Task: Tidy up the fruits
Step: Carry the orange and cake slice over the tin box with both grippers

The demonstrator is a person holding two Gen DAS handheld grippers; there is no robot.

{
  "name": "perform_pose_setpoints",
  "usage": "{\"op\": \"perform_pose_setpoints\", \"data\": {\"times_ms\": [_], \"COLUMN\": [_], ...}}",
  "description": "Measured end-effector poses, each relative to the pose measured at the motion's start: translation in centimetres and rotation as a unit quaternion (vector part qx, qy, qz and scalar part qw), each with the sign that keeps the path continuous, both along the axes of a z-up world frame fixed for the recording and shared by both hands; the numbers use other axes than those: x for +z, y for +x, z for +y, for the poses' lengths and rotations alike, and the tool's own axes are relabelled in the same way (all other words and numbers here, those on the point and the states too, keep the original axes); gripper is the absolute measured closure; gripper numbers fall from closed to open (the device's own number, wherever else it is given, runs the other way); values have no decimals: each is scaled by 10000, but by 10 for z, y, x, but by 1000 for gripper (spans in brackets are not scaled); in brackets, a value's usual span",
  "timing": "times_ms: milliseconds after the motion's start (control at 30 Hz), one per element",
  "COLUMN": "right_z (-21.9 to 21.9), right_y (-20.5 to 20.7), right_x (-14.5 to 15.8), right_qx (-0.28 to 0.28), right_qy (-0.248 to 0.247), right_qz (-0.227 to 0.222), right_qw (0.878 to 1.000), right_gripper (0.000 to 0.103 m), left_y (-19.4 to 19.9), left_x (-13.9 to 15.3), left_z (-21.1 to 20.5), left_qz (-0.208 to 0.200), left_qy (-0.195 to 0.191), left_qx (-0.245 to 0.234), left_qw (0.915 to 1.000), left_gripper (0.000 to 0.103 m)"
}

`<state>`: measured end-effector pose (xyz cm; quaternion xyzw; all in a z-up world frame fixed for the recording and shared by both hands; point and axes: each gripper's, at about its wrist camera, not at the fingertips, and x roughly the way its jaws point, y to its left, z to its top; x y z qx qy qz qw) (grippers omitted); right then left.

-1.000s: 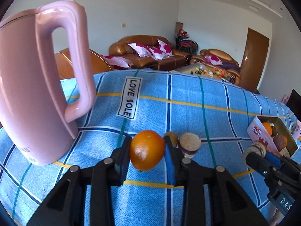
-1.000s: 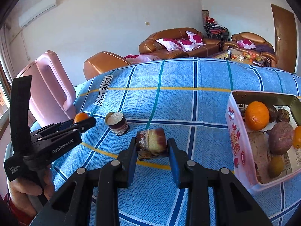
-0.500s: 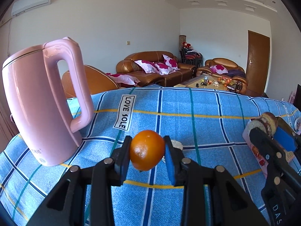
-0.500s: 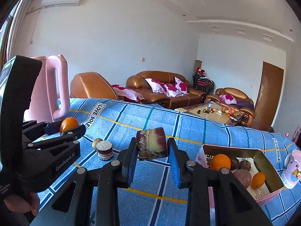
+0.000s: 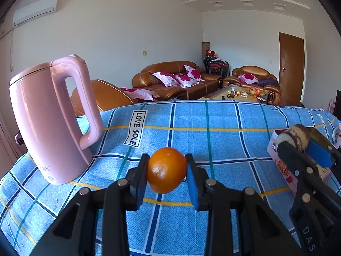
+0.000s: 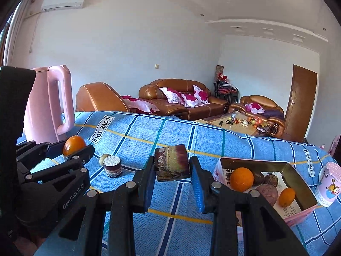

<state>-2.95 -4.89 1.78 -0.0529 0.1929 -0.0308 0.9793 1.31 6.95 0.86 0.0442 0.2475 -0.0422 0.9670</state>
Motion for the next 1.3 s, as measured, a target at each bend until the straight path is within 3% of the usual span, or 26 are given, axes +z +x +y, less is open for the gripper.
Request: {"op": "perform_pose_setpoints", "data": {"times_ms": [1300], "right_z": [-72], "right_y": [-38], "right_x": [6], "right_qx": [-464], "right_qy": [-33], "right_qz": [-23], "right_qw": [9989], "right_gripper": [69], "left_y": [-29], "left_x": [1], "left_z": [-74], "left_qz": [48], "left_qy": [4], "left_qx": [-308], "left_qw": [9995], "left_gripper": [68]}}
